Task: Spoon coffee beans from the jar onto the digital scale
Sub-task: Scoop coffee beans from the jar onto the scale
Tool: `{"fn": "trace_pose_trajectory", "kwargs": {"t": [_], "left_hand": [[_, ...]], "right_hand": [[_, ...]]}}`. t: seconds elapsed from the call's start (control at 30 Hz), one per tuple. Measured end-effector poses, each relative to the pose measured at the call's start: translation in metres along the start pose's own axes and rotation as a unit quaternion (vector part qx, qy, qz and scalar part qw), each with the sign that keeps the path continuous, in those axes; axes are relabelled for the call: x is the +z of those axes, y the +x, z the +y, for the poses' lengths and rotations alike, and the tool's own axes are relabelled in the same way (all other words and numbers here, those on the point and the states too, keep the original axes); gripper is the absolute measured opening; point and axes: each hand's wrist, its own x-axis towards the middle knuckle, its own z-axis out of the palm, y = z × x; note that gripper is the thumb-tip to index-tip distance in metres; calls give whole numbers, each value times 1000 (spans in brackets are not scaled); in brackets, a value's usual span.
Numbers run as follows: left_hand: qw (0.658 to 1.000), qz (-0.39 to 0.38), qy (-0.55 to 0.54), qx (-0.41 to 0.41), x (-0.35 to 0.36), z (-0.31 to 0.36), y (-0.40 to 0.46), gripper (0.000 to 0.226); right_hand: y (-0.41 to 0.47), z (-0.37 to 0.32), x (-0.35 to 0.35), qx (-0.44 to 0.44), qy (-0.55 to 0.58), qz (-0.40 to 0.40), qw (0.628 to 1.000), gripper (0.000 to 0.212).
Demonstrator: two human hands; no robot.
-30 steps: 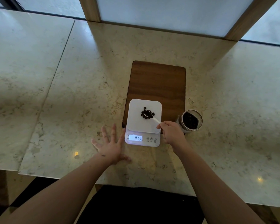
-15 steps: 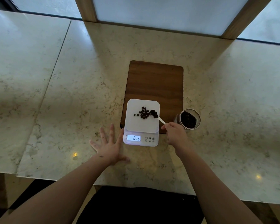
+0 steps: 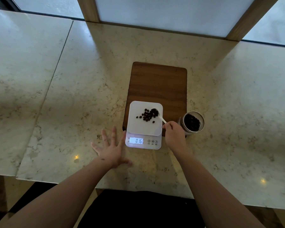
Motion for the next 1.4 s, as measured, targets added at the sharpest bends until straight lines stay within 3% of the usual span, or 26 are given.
{"fn": "trace_pose_trajectory", "kwargs": {"t": [0.27,0.5,0.7,0.9,1.4], "left_hand": [[1000,1,-1,1,0,0,-1,140],[1000,-4,-3,-1,-2,1,-2,140],[1000,-5,-7,-1,-2,2,-3,140],[1000,-5,-5,-1,-2,1,-3,140],[1000,-2,1,-2,-2,2,-3,139]], "right_hand": [[-3,-2,-1,-77,-92,-1,993,27],[-12,-2,-3,-161,-268,1,950,20],[-17,-4,-2,-159,-342,-13,926,17],[-9,-9,-8,-166,-301,-11,939,13],[19,-34,-3,-171,-345,-16,923,11]]}}
